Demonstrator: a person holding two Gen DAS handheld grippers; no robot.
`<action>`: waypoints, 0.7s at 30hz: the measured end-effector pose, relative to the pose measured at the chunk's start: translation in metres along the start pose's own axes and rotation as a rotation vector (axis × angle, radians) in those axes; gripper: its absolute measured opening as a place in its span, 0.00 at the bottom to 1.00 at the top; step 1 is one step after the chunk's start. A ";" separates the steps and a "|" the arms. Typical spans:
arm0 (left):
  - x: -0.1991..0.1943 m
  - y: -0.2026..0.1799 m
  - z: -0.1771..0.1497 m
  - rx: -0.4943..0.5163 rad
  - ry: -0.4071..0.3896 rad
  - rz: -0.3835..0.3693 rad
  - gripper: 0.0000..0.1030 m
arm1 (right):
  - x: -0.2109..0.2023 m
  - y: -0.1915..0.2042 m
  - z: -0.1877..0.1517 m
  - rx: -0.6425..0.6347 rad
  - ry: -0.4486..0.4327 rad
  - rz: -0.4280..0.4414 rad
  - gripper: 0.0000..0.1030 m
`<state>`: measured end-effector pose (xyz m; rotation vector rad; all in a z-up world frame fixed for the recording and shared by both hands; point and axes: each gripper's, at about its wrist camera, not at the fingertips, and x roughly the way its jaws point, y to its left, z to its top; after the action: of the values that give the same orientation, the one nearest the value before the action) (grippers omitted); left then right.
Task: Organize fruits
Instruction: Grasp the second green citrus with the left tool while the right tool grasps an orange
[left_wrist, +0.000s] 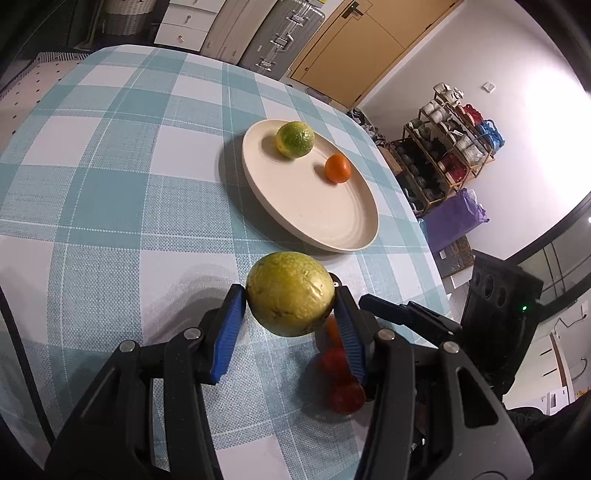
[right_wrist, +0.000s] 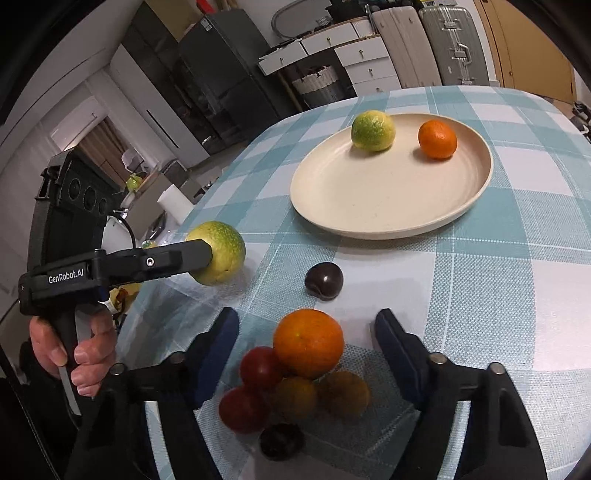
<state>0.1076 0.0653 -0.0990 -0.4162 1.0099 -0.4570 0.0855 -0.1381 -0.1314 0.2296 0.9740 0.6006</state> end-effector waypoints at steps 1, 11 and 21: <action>0.000 -0.001 0.000 0.002 -0.001 0.003 0.45 | 0.001 0.000 -0.001 -0.002 0.004 -0.012 0.64; 0.000 -0.015 0.001 0.020 -0.001 0.014 0.45 | 0.003 0.004 -0.010 -0.040 -0.001 -0.021 0.38; 0.004 -0.033 0.031 0.056 -0.028 0.007 0.45 | -0.033 -0.001 0.017 -0.052 -0.129 0.011 0.38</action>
<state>0.1315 0.0393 -0.0698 -0.3681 0.9691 -0.4704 0.0858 -0.1560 -0.0993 0.2253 0.8328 0.6133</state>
